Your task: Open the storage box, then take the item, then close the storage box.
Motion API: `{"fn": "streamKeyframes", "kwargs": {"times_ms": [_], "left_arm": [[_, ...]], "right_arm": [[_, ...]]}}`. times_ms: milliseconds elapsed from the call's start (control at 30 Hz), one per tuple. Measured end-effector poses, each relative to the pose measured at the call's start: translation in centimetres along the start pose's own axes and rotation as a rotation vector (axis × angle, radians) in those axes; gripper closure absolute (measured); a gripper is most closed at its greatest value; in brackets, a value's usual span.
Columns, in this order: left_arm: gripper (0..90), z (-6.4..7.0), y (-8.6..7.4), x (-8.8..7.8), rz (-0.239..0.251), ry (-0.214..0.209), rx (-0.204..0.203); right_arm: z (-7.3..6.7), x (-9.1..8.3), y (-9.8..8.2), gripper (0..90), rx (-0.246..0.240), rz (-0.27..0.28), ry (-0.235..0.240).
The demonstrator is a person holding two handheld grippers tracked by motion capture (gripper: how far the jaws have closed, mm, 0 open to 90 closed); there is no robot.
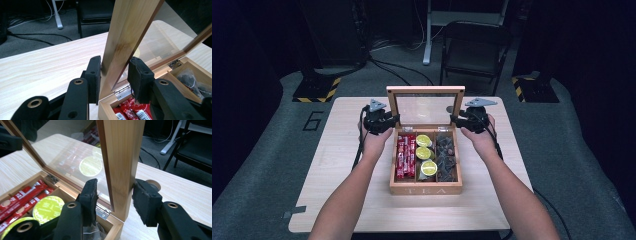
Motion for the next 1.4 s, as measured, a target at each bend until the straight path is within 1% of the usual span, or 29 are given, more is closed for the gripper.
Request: {"fn": "streamKeyframes", "kwargs": {"times_ms": [100, 133, 167, 233, 267, 300, 333, 367, 433, 467, 500, 567, 633, 767, 833, 867, 900, 933, 1000, 1067, 1200, 1267, 1333, 1400], "left_arm": [[63.3, -0.1, 0.1, 0.1, 0.005, 0.001, -0.008], [63.3, -0.1, 0.1, 0.2, 0.003, 0.001, -0.007], [63.4, -0.1, 0.1, 0.2, 0.001, 0.003, -0.005], [63.5, -0.1, 0.1, 0.3, 0.003, 0.008, -0.004], [63.6, -0.1, 0.2, 0.3, 0.003, 0.008, -0.006], [63.6, -0.1, 0.2, 0.3, 0.004, 0.008, -0.006], [63.6, -0.2, 0.2, 0.4, 0.003, 0.008, -0.007], [63.6, -0.2, 0.2, 0.4, 0.004, 0.008, -0.016], [63.6, -0.2, 0.2, 0.4, 0.001, 0.007, -0.022], [63.6, -0.3, 0.2, 0.4, -0.005, 0.001, -0.017], [63.6, -0.3, 0.2, 0.5, 0.005, 0.009, -0.019], [63.6, -0.3, 0.3, 0.6, 0.007, 0.007, -0.031], [63.6, -0.4, 0.3, 0.7, 0.006, 0.004, -0.033], [63.6, -0.4, 0.3, 0.9, 0.012, 0.007, -0.047], [63.7, -0.5, 0.3, 1.0, 0.008, 0.01, -0.044], [63.8, -0.5, 0.4, 1.0, 0.007, 0.011, -0.047], [63.9, -0.6, 0.4, 1.0, 0.005, 0.009, -0.031], [63.9, -0.6, 0.4, 1.1, 0.007, 0.01, -0.04], [63.9, -0.6, 0.4, 1.1, 0.004, 0.01, -0.046], [64.0, -0.6, 0.4, 1.1, 0.001, 0.013, -0.044], [64.0, -0.6, 0.3, 1.2, -0.006, 0.008, -0.056], [63.9, -0.6, 0.1, 1.3, -0.011, 0.008, -0.049], [63.5, -0.6, 0.0, 1.3, -0.013, 0.002, -0.055], [61.8, -0.6, 0.0, 1.2, -0.015, -0.001, -0.06]], "right_arm": [[0.2, 0.4, -0.2, 55.2, -0.006, -0.01, -0.002], [0.2, 0.5, -0.3, 55.4, -0.008, -0.011, -0.005], [0.2, 0.6, -0.3, 55.5, 0.001, -0.012, -0.007], [0.3, 0.8, -0.4, 55.8, -0.001, -0.018, -0.013], [0.4, 1.0, -0.5, 56.0, -0.012, -0.02, -0.014], [0.3, 1.1, -0.6, 56.1, -0.003, -0.026, -0.016], [0.4, 1.2, -0.6, 56.2, -0.011, -0.025, -0.017], [0.4, 1.3, -0.7, 56.3, -0.012, -0.028, -0.016], [0.4, 1.5, -0.9, 56.5, -0.013, -0.032, -0.022], [0.5, 1.6, -0.9, 56.6, -0.015, -0.03, -0.022], [0.5, 1.6, -0.9, 57.1, -0.014, -0.029, -0.022], [0.7, 1.8, -0.9, 57.6, -0.019, -0.029, -0.024], [0.7, 1.9, -1.0, 58.3, -0.017, -0.033, -0.027], [0.9, 2.3, -1.2, 59.6, -0.037, -0.036, -0.028], [1.0, 2.4, -1.1, 60.0, -0.035, -0.031, -0.029], [1.0, 2.4, -1.2, 60.0, -0.018, -0.032, -0.025], [1.1, 2.5, -1.2, 59.5, -0.014, -0.027, -0.02], [1.1, 2.6, -1.2, 58.8, -0.008, -0.025, -0.012], [1.1, 2.7, -1.2, 57.8, 0.009, -0.025, 0.001], [1.2, 2.9, -1.3, 58.2, 0.004, -0.027, 0.003], [1.2, 3.1, -1.2, 58.8, 0.005, -0.029, -0.007], [1.2, 3.1, -1.2, 59.7, 0.012, -0.033, -0.013], [1.3, 3.2, -1.2, 61.3, 0.006, -0.035, -0.012], [1.4, 3.2, -1.1, 62.3, 0.01, -0.033, -0.005]]}}
Point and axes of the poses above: each handheld gripper's, and its own axes: x roughly forward along the jaws, y roughly out of its top, z roughly to its right, the point moved 8 cm from there along x, roughly forward along the jaws, and after that the axes turned 2 degrees about x, right-handed, at the moved point
